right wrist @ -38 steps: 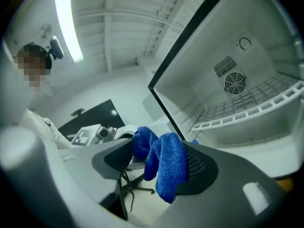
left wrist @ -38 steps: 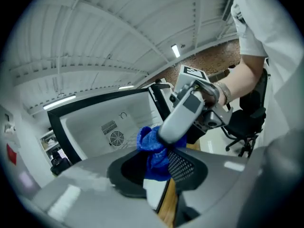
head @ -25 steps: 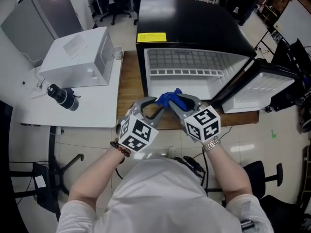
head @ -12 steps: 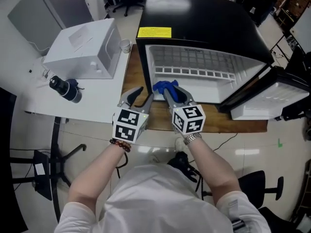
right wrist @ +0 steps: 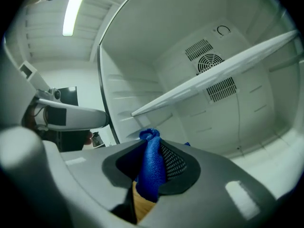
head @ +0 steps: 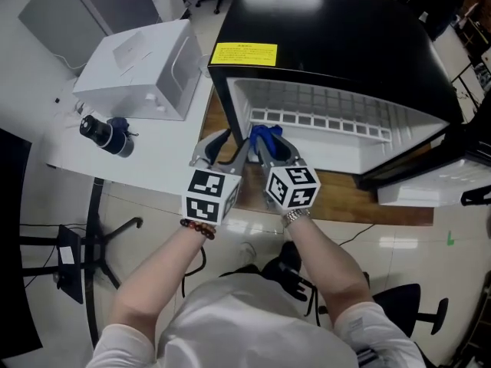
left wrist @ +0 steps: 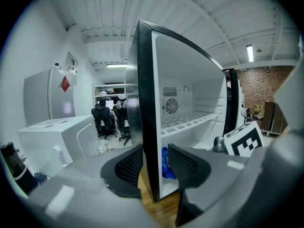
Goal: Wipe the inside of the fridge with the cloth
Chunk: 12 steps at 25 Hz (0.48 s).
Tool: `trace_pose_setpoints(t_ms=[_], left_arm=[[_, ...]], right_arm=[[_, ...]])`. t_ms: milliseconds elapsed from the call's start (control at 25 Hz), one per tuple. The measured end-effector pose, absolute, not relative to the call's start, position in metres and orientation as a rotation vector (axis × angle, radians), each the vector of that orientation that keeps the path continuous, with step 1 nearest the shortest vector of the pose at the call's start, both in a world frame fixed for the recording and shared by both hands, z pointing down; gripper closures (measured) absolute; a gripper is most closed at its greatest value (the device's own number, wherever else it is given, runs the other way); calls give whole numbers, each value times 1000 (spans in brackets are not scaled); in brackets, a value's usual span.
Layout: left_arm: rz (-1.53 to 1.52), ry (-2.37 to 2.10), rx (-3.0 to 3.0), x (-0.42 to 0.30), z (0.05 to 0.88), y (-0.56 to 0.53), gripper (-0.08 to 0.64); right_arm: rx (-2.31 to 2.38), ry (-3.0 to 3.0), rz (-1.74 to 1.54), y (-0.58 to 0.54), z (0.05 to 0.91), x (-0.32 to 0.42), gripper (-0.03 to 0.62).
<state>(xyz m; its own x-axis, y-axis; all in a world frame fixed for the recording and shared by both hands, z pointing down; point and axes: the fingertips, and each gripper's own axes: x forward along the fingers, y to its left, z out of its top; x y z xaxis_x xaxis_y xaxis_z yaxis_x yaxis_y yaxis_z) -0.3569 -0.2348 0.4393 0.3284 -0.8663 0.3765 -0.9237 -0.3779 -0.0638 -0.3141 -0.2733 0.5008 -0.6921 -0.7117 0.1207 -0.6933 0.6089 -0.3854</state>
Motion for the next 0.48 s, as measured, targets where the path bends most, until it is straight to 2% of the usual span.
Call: trace_pose_setpoints(t_ms=[480], left_arm=[[494,-1715,2398,-357,444,-248,390]], right_arm=[[-1350,2809,-504,-311,529,-319,514]])
